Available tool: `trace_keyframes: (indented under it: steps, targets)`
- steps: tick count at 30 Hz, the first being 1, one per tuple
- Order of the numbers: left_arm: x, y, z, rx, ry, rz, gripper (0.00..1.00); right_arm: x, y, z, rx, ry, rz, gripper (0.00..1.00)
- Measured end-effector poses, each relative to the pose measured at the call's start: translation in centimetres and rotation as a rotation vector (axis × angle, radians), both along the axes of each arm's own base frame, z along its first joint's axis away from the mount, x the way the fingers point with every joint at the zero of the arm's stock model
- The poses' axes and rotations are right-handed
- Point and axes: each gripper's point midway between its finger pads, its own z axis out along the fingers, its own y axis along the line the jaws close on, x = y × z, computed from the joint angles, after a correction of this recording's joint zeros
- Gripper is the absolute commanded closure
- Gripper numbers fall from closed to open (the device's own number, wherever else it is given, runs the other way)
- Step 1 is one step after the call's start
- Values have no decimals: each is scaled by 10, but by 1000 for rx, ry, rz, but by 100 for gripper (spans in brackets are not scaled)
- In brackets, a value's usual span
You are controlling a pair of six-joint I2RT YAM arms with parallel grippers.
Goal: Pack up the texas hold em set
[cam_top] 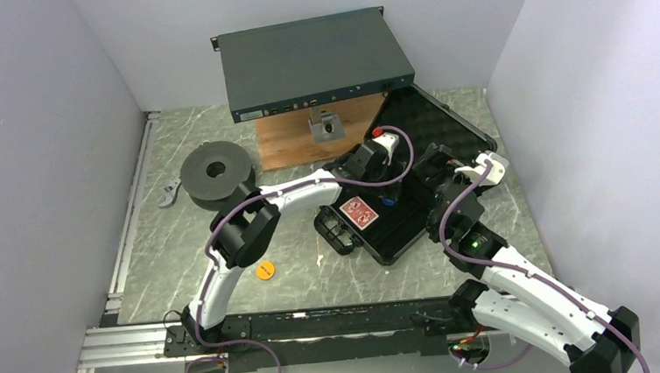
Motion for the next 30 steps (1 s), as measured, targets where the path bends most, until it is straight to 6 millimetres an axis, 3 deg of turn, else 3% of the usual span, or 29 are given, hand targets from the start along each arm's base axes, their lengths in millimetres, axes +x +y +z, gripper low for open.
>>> trace_keyframes:
  steps: [4,7,12,16,19,23,30]
  targets:
    - [-11,11,-14,30,15,-9,9,0,-3,4,-23,-7,-13,0]
    - [-21,19,-11,39,15,-20,9,0,-5,7,-39,-9,-22,0]
    - [-38,25,31,-2,-36,-38,10,0,-5,12,-51,-5,-17,0]
    - [-53,42,73,-32,-99,-36,12,2,1,22,-58,-5,25,0]
    - [-65,67,93,-24,-136,-11,12,6,11,25,-78,13,76,0]
    - [-84,117,105,27,-161,43,11,18,35,26,-116,63,183,0]
    - [-106,207,113,155,-214,178,5,29,98,-2,-194,165,500,0]
